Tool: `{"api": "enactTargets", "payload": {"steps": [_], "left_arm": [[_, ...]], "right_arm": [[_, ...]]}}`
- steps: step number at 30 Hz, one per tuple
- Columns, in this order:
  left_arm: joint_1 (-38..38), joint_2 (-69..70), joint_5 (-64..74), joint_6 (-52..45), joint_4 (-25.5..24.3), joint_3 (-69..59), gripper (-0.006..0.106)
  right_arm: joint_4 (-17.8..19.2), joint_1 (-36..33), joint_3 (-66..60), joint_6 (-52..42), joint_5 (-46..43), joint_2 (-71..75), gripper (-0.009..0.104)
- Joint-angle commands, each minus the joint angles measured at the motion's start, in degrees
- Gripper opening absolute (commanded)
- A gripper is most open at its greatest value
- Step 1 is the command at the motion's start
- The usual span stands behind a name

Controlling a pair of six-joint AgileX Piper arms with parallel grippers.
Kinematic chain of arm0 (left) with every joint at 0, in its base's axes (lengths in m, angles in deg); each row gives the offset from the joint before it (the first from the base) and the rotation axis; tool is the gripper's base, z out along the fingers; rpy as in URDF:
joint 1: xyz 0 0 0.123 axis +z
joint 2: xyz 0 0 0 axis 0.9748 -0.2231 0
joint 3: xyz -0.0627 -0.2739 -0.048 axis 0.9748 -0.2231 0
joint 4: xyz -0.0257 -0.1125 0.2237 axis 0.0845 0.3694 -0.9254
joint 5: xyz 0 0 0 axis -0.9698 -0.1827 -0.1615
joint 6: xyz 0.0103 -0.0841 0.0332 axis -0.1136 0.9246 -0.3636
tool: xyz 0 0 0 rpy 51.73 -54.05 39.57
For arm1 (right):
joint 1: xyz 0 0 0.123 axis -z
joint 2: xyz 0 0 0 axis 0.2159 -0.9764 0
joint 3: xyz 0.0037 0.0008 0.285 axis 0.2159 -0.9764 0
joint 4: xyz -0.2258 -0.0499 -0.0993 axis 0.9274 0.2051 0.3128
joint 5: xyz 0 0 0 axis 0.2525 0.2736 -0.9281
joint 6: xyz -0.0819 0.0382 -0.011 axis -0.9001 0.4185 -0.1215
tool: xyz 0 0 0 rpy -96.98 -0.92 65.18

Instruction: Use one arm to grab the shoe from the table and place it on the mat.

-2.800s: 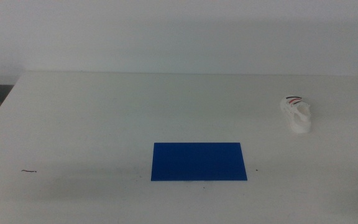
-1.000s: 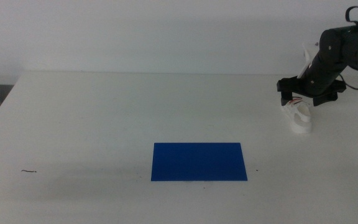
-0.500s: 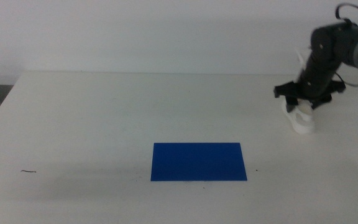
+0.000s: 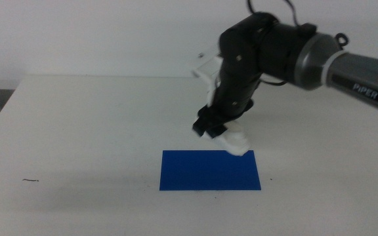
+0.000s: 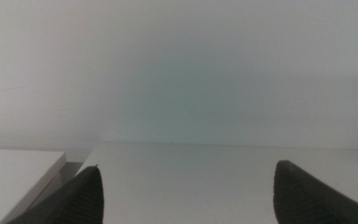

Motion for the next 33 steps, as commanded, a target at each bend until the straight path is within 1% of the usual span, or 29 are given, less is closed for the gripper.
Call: {"api": "enactTargets", "payload": {"steps": [1,9,12,14,15,17,19,21,23,24,27,33], "left_arm": [[0.02,0.22,-0.62,0.07,0.00,0.01,0.094],[0.02,0.22,-0.62,0.07,0.00,0.01,0.094],[0.02,0.22,-0.62,0.07,0.00,0.01,0.094],[0.02,0.22,-0.62,0.07,0.00,0.01,0.094],[0.02,0.22,-0.62,0.07,0.00,0.01,0.094],[0.02,0.22,-0.62,0.07,0.00,0.01,0.094],[0.02,0.22,-0.62,0.07,0.00,0.01,0.094],[0.02,0.22,-0.62,0.07,0.00,0.01,0.094],[0.02,0.22,-0.62,0.07,0.00,0.01,0.094],[0.02,0.22,-0.62,0.07,0.00,0.01,0.094],[0.02,0.22,-0.62,0.07,0.00,0.01,0.094],[0.02,0.22,-0.62,0.07,0.00,0.01,0.094]], "right_arm": [[0.71,-1.80,-0.64,-1.77,-0.31,0.42,0.001],[0.26,-3.97,-4.59,-1.31,-1.87,0.42,0.001],[0.26,-3.97,-6.09,-1.18,-3.67,0.42,0.001],[0.09,-3.97,-6.97,-2.84,-5.61,0.42,0.001],[-0.01,-3.97,-7.44,-5.54,-6.65,0.42,0.001],[-1.48,-4.07,-8.26,-13.95,-8.46,0.42,0.001],[-4.79,-4.07,-9.10,-25.90,-9.40,0.42,0.001],[-6.89,-4.07,-9.55,-35.97,-9.28,0.42,0.001],[-7.56,-4.07,-9.55,-42.03,-9.38,0.33,0.001],[-7.56,-4.07,-9.55,-43.76,-9.79,0.33,0.001],[-7.56,-3.96,-9.55,-44.17,-11.20,0.33,0.001],[-7.34,-3.73,-9.55,-41.02,-11.60,-1.51,0.001]]}}
